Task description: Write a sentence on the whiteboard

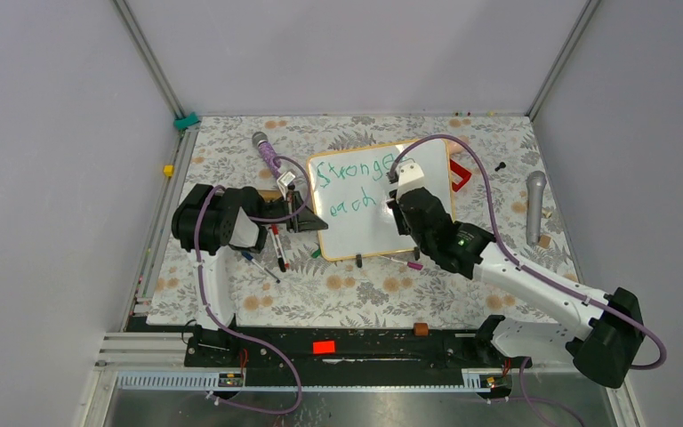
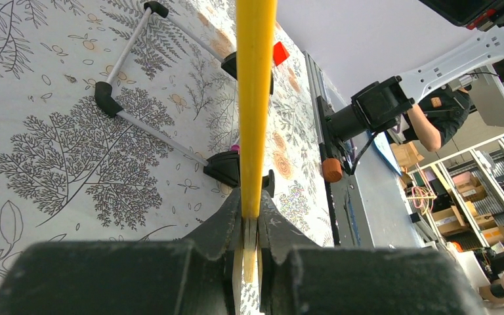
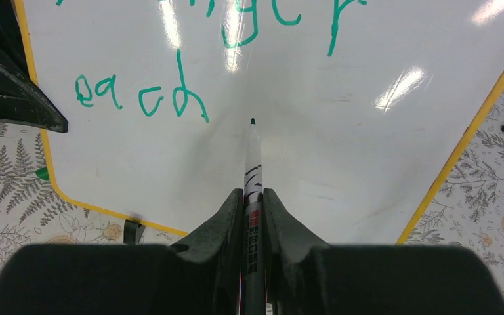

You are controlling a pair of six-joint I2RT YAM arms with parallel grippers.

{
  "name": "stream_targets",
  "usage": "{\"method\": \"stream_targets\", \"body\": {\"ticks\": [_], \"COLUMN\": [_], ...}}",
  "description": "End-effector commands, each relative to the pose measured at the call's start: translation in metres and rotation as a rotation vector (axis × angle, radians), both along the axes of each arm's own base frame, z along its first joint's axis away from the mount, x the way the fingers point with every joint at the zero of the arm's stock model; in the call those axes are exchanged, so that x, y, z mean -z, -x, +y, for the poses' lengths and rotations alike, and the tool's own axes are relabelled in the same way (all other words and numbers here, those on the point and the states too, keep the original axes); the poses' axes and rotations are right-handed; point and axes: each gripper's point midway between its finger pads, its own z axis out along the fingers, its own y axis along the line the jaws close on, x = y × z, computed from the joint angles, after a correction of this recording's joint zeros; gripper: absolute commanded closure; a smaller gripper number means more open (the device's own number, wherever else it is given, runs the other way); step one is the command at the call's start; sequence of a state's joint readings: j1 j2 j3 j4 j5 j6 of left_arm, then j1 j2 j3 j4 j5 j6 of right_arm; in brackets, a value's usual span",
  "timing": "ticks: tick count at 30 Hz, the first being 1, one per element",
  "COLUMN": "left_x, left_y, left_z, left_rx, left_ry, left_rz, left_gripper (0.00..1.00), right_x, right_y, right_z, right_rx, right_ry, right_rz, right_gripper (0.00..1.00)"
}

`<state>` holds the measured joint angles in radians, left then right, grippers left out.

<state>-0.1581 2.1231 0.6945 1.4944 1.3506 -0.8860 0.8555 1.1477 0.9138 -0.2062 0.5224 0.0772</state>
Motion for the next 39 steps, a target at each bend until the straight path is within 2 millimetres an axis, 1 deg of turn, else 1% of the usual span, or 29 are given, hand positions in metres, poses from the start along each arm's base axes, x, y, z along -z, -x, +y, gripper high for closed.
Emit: {"method": "stream_targets", "body": {"ticks": [1, 3, 7, 12, 16, 20, 23, 27, 28, 29, 30, 31, 33, 36, 37, 38, 39], "left_x": [0.009, 0.012, 0.013, 0.016, 0.015, 0.012, 0.01, -0.004, -0.01, -0.017, -0.019, -0.022, -0.032, -0.046, -0.051, -0.057, -0.061], "left_y": [0.005, 0.006, 0.005, 0.005, 0.004, 0.001, 0.003, 0.006, 0.006, 0.004, 0.003, 0.006, 0.01, 0.008, 0.01, 0.012, 0.011], "left_z": [0.0, 0.001, 0.002, 0.001, 0.0, 0.003, 0.004, 0.011, 0.013, 0.014, 0.014, 0.012, 0.007, 0.004, 0.003, 0.002, 0.004], "left_rx": [-0.027, -0.058, -0.096, -0.082, -0.075, -0.116, -0.141, -0.253, -0.279, -0.308, -0.319, -0.285, -0.188, -0.178, -0.159, -0.137, -0.143], "left_ry": [-0.009, -0.013, -0.018, -0.017, -0.014, -0.012, -0.02, -0.043, -0.048, -0.046, -0.042, -0.033, -0.006, 0.026, 0.033, 0.039, 0.045], "left_rz": [0.04, 0.038, 0.032, 0.048, 0.061, 0.069, 0.018, -0.136, -0.181, -0.207, -0.196, -0.195, -0.186, -0.089, -0.078, -0.069, -0.059], "left_gripper": [1.0, 1.0, 1.0, 1.0, 1.0, 1.0, 1.0, 0.99, 0.87, 0.8, 0.73, 0.66, 0.47, 0.27, 0.17, 0.09, 0.07], "right_x": [-0.018, -0.021, -0.018, -0.017, -0.022, -0.022, -0.022, -0.026, -0.028, -0.029, -0.031, -0.032, -0.034, -0.036, -0.038, -0.039, -0.04], "right_y": [-0.005, -0.007, -0.009, -0.007, -0.01, -0.01, -0.008, -0.006, -0.005, -0.005, -0.004, -0.004, -0.003, -0.002, -0.001, -0.001, -0.001], "right_z": [0.01, 0.008, 0.0, 0.003, -0.001, -0.002, -0.002, -0.004, -0.005, -0.006, -0.007, -0.007, -0.008, -0.009, -0.009, -0.01, -0.01], "right_rx": [-0.054, -0.036, 0.012, 0.011, 0.04, 0.048, 0.042, 0.041, 0.042, 0.043, 0.043, 0.043, 0.042, 0.042, 0.044, 0.043, 0.044], "right_ry": [-0.084, -0.082, 0.004, 0.022, 0.045, 0.042, 0.033, 0.019, 0.016, 0.014, 0.012, 0.008, 0.001, -0.011, -0.017, -0.023, -0.028], "right_rz": [-0.033, -0.029, 0.038, 0.093, 0.097, 0.092, 0.095, 0.087, 0.082, 0.078, 0.075, 0.072, 0.069, 0.064, 0.058, 0.053, 0.048], "right_gripper": [1.0, 1.0, 1.0, 1.0, 1.0, 1.0, 1.0, 1.0, 1.0, 1.0, 1.0, 1.0, 1.0, 1.0, 1.0, 1.0, 1.0]}}
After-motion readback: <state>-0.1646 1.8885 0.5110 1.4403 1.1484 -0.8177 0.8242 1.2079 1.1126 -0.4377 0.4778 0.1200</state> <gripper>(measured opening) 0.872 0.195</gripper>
